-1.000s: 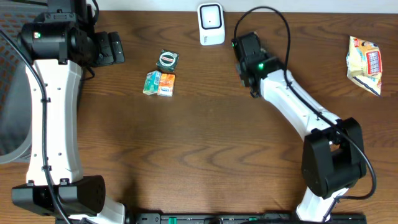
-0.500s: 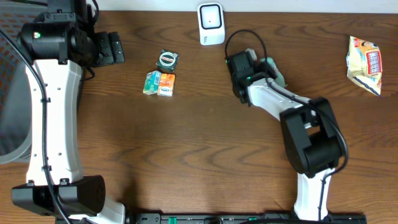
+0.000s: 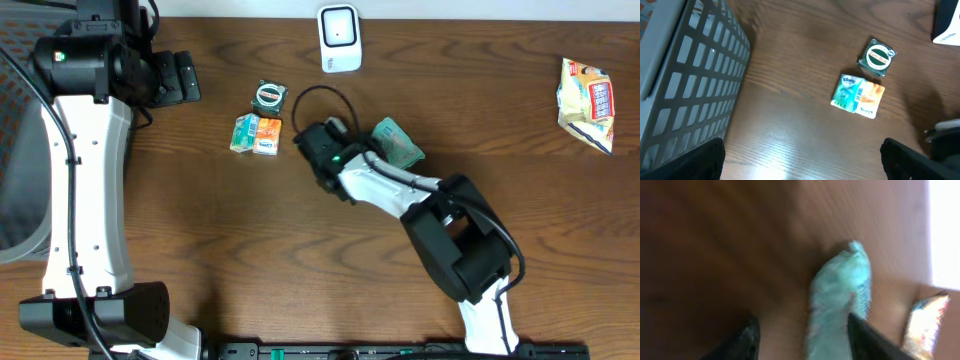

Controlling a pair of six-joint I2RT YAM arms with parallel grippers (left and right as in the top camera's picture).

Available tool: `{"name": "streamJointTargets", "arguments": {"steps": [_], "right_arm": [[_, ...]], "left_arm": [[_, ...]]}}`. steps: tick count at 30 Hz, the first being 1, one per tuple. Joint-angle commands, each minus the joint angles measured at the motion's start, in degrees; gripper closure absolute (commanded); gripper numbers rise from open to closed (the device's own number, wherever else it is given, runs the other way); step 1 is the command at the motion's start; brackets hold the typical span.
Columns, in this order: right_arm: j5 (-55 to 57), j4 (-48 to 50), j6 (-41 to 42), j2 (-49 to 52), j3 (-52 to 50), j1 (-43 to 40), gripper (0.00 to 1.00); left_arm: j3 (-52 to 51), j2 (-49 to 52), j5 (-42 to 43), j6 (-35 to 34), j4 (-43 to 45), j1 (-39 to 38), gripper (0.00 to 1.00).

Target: Scan the item barcode

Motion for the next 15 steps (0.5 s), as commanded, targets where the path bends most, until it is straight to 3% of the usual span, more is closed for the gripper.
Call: {"name": "streamJointTargets", "arguments": {"steps": [1, 8, 15], "right_arm": [[-10.78, -5.14, 8.83, -0.39, 6.51, -0.48, 0.46], [-21.77, -21.18, 11.89, -0.39, 23.71, -7.91, 0.45], [-37.46, -25.51, 6.75, -0.37, 27.91, -19.32, 0.35]], "left_arm": [[-0.28, 0.22, -0.92, -0.50, 0.00, 0.22, 0.02], [-0.28, 0.22, -0.92, -0.50, 0.00, 0.24, 0.02], [-0.28, 0.22, -0.92, -0.50, 0.00, 0.24, 0.02]]}}
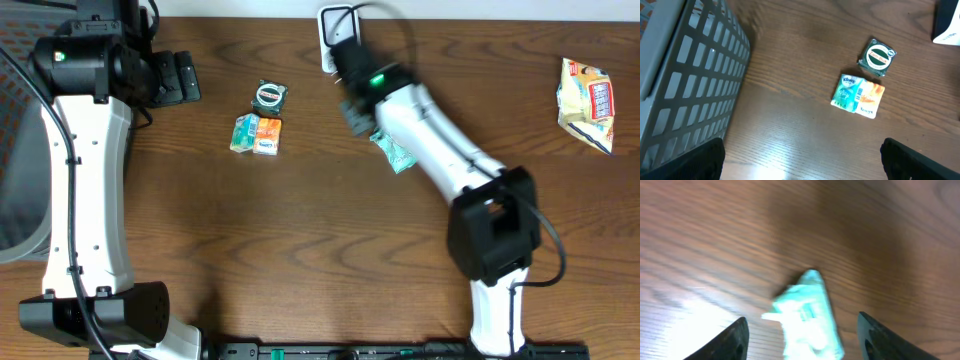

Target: Scan the item barcode

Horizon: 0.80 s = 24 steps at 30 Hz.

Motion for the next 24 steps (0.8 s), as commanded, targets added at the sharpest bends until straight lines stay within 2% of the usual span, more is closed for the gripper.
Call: {"name": "streamJointTargets", "arguments": {"steps": [1, 6, 11, 18, 20, 24], "right_arm": [[-12.55, -2.25, -3.45, -0.31, 0.26, -5.97, 0.35], [-27.39, -2.84, -11.65, -0.22, -4.26, -12.35, 0.35], [-27.45, 2.56, -11.82, -0.22, -10.58, -13.53, 0.36], [-27.43, 10.97, -11.80, -0.22, -18.73, -12.87, 0.43], [-27.43, 12.17, -11.78, -0.20, -20.13, -12.85, 0.49], [-27.43, 12.79, -10.23, -0.22, -21.27, -12.81, 0.72]], "left_arm": [[-0.28, 0.22, -0.92, -0.52, 0.00, 0.24, 0.02], [-0.28, 0.22, -0.92, -0.50, 0.00, 0.24, 0.02], [-0.28, 0.22, -0.92, -0.50, 0.00, 0.24, 0.02], [-0.28, 0.22, -0.92, -0.50, 0.00, 0.24, 0.02], [-0.28, 0.22, -0.92, -0.52, 0.00, 0.24, 0.02], [-0.28, 0.22, -0.92, -0.50, 0.00, 0.24, 0.02]]}}
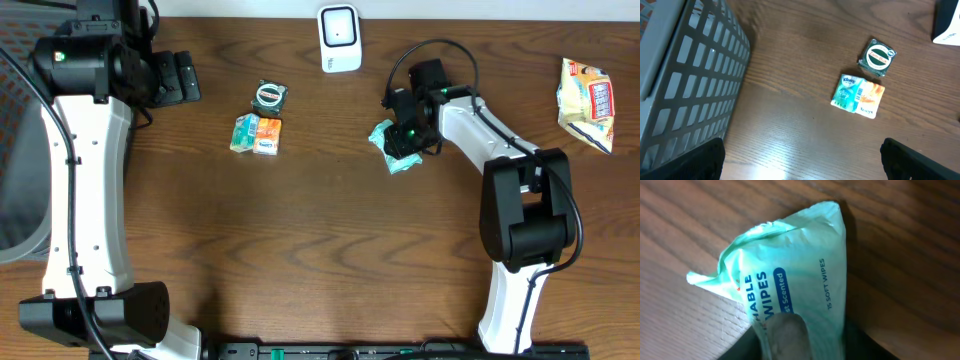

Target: Scan the item barcode

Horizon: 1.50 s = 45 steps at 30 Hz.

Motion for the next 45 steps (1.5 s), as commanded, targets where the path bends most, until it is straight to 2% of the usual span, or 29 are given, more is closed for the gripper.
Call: {"name": "streamJointTargets", "arguments": {"steps": [1, 11, 15, 19, 20, 22, 26, 32, 40, 45], "right_arm": [[-0.90, 0.11, 2.03, -0.20, -1.01, 0.33, 0.76], [-0.94, 0.31, 10.16, -0.24, 6.34, 0.33, 0.99], [-0.92, 4.11, 12.92, -0.24, 12.17, 0.94, 0.99], [0.81, 14.88, 16.48, -0.24, 14.97, 2.36, 0.99], [4.76, 19.61, 20.33, -0.24, 15.02, 3.21, 0.99], [7.69, 24.61, 23.02, -0.13, 15.02, 4.17, 0.99], [8.59, 33.66, 23.23, 0.22, 15.17, 6.51, 0.99], [12.22, 37.73, 20.83, 2.93, 19.67, 8.37, 0.99], [12.26, 36.13, 17.44, 16.44, 34.77, 8.85, 0.99], [16.70, 39.04, 16.24, 19.61, 35.82, 8.85, 0.99]], "left_arm": [[-0.28, 0.22, -0.92, -0.52, 0.00, 0.24, 0.02], [-0.28, 0.22, -0.92, -0.50, 0.00, 0.24, 0.02], [-0.28, 0.22, -0.92, -0.50, 0.00, 0.24, 0.02], [-0.28, 0.22, -0.92, -0.52, 0.00, 0.24, 0.02], [-0.28, 0.22, -0.92, -0.50, 0.00, 0.24, 0.02], [-0.28, 0.22, -0.92, -0.50, 0.00, 0.24, 0.02], [-0.28, 0.22, -0.92, -0.52, 0.00, 0.24, 0.02], [-0.28, 0.22, -0.92, -0.50, 0.00, 0.22, 0.02], [-0.28, 0.22, -0.92, -0.52, 0.00, 0.22, 0.02], [-0.28, 0.22, -0.92, -0.50, 0.00, 0.24, 0.02]]}}
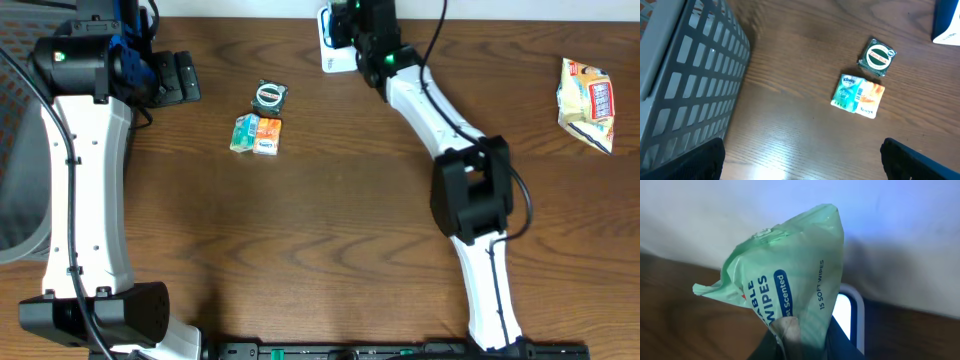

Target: Scan the item barcode

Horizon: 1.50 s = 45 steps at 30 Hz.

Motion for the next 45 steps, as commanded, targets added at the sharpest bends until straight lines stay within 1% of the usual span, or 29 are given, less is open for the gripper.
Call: {"name": "streamJointTargets", "arguments": {"steps": [1, 4, 14, 19, 22, 25, 31, 36, 40, 45], "right_arm": [[5.20, 1.40, -1.81, 1.33, 1.81, 0.00, 0.99], [5.33, 2.58, -3.30, 2.14, 1.81, 0.07, 0.99], [4.39, 3.02, -3.06, 2.36, 1.79, 0.22, 0.99], [3.04, 4.79, -3.08, 2.32, 1.79, 0.79, 0.99], [5.75, 5.38, -3.06, 1.16, 1.81, 0.42, 0.99], [10.23, 3.48, -3.08, -1.42, 1.81, -1.03, 0.99], [11.50, -5.75, -3.13, -7.67, 1.81, -6.08, 0.99], [13.11, -17.57, -5.29, -11.23, 1.81, -12.09, 0.99], [18.84, -30.21, -8.39, -11.54, 1.77, -18.03, 0.99], [20.72, -40.72, -13.09, -10.36, 1.73, -24.13, 0.99]], "left_arm": [[-0.28, 0.22, -0.92, -0.50, -0.02, 0.24, 0.02], [-0.28, 0.22, -0.92, -0.50, -0.02, 0.24, 0.02], [-0.28, 0.22, -0.92, -0.50, -0.02, 0.24, 0.02], [-0.28, 0.22, -0.92, -0.50, -0.02, 0.24, 0.02], [-0.28, 0.22, -0.92, -0.50, -0.02, 0.24, 0.02], [-0.28, 0.22, -0.92, -0.50, -0.02, 0.24, 0.02], [-0.28, 0.22, -0.92, -0.50, -0.02, 0.24, 0.02], [-0.28, 0.22, -0.92, -0.50, -0.02, 0.24, 0.02], [-0.28, 0.22, -0.92, -0.50, -0.02, 0.24, 0.02], [-0.28, 0.22, -0.92, -0.50, -0.02, 0.24, 0.02]]}}
